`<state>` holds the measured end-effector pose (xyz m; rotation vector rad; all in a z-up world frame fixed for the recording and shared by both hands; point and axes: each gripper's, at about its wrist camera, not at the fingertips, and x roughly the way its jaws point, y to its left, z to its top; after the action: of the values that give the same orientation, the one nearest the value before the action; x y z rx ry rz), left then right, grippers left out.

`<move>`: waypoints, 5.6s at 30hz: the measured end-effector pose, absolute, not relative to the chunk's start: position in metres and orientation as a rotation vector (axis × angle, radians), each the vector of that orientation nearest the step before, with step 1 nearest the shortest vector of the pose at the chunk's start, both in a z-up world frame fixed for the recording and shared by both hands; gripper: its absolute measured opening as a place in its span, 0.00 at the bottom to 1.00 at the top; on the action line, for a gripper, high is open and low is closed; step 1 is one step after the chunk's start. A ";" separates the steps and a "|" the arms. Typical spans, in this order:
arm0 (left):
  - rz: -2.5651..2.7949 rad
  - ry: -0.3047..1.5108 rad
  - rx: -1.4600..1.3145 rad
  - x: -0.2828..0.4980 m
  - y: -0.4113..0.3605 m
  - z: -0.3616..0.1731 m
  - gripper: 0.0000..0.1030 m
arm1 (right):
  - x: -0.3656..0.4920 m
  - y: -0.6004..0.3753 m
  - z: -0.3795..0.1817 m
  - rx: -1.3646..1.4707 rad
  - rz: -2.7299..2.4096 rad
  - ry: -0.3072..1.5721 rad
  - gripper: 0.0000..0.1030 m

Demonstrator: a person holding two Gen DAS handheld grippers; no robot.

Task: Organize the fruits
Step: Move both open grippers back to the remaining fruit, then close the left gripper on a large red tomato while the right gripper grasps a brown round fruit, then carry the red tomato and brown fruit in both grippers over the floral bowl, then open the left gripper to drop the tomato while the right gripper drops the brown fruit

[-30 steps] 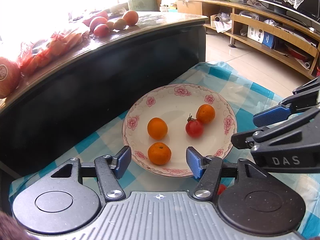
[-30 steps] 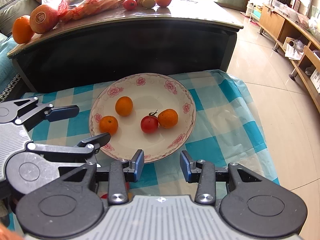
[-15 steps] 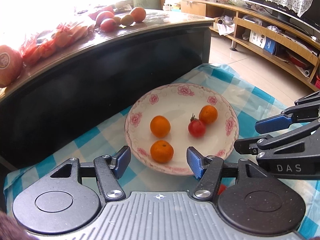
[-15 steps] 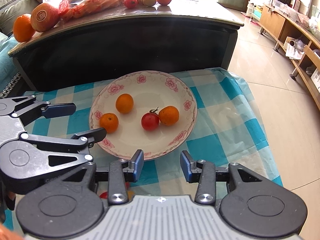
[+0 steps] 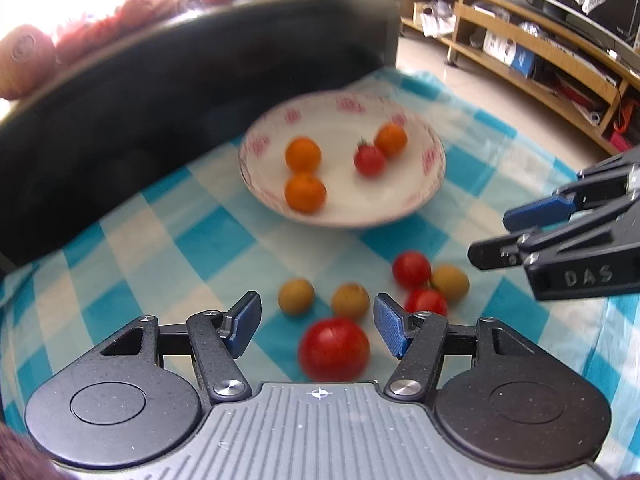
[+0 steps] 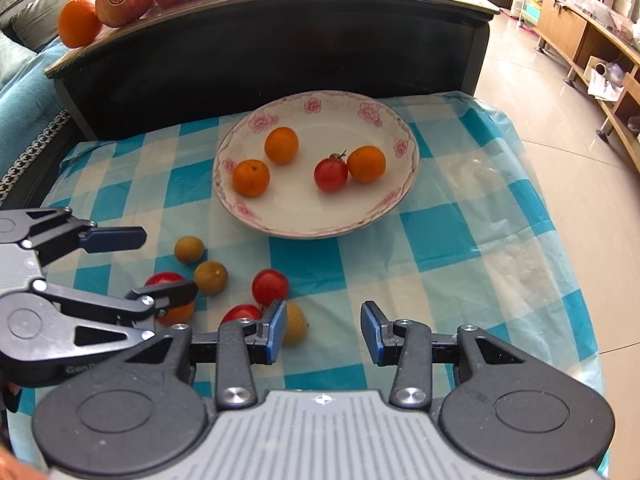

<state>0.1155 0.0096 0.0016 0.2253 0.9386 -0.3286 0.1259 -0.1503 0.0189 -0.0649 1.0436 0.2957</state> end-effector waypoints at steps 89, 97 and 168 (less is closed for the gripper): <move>-0.397 0.958 0.260 0.076 -0.002 -0.017 0.50 | 0.085 -0.151 -0.008 -0.193 0.379 1.008 0.32; -0.407 0.905 0.257 0.087 -0.014 -0.001 0.50 | 0.095 -0.147 0.009 -0.162 0.372 0.964 0.32; -0.324 0.833 0.225 0.197 -0.026 0.009 0.62 | 0.220 -0.156 0.024 0.042 0.358 0.899 0.35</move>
<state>0.1966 -0.0263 0.0092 0.2248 0.8331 -0.3245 0.2200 -0.1556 0.0237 0.0418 0.8986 0.3584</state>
